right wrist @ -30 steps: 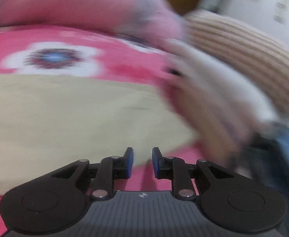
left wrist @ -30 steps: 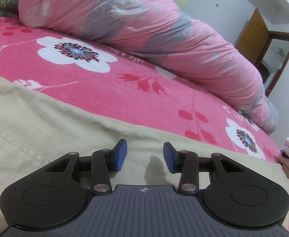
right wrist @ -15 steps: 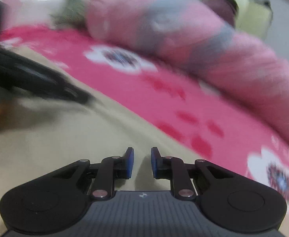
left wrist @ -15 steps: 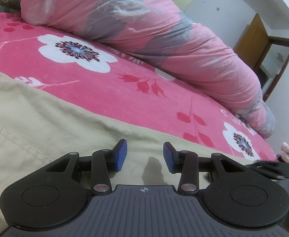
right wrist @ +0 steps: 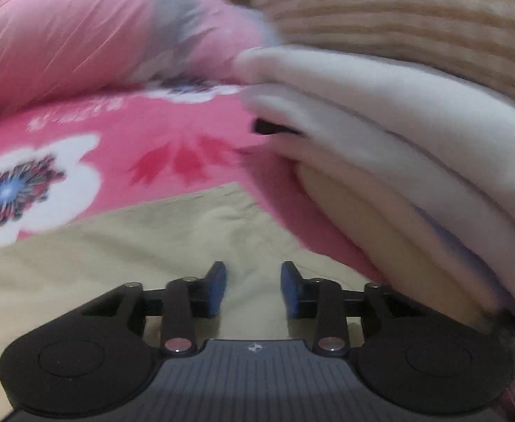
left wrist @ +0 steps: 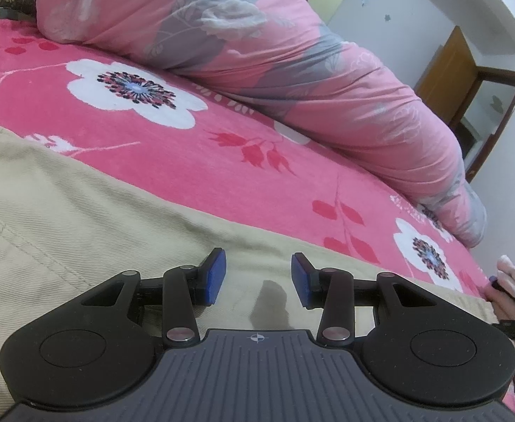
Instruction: Fold clothes
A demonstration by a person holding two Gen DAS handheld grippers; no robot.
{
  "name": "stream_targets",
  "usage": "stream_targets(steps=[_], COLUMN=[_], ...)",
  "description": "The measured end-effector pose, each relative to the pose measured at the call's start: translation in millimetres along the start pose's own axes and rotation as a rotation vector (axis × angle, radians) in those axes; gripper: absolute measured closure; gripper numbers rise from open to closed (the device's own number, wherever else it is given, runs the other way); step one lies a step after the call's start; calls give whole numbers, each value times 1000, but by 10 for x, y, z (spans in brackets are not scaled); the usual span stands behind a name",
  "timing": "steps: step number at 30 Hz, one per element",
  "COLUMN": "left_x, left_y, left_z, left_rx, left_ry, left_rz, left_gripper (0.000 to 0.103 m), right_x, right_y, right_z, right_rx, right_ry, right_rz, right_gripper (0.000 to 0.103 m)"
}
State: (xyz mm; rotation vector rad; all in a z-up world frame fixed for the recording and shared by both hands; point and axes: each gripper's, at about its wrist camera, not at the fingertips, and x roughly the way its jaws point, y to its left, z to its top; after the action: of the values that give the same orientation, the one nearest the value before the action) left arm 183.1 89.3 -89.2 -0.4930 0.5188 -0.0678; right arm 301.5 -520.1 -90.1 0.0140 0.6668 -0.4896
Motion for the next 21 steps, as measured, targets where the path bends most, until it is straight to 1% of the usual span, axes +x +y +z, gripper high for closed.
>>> stream_targets(steps=[3, 7, 9, 10, 12, 14, 16, 17, 18, 21], left_x=[-26, -62, -79, -88, -130, -259, -377, -428, -498, -734], left_y=[-25, -57, -74, -82, -112, -179, -176, -140, -94, 56], left_z=[11, 25, 32, 36, 40, 23, 1, -6, -2, 89], left_rx=[3, 8, 10, 11, 17, 35, 45, 45, 42, 11], left_ry=[4, 9, 11, 13, 16, 24, 55, 70, 77, 56], left_rz=[12, 28, 36, 40, 50, 66, 104, 123, 152, 241], left_gripper=[62, 62, 61, 58, 56, 54, 54, 54, 54, 54], right_x=[-321, -1262, -1709, -1930, -2233, -2330, -2281, -2204, -2109, -1745], right_y=[231, 649, 962, 1118, 1328, 1447, 1391, 1284, 1113, 503], right_z=[-140, -528, -764, -882, -1113, -1312, -1402, -1395, -1318, -1069], right_rx=[-44, -157, -289, -354, -444, -537, -560, -520, -430, -77], right_ry=[-48, -143, -184, -204, -200, -196, -160, -145, -122, -19], right_rz=[34, 350, 510, 589, 724, 758, 704, 659, 613, 399], right_gripper=[70, 70, 71, 71, 71, 72, 72, 72, 72, 72])
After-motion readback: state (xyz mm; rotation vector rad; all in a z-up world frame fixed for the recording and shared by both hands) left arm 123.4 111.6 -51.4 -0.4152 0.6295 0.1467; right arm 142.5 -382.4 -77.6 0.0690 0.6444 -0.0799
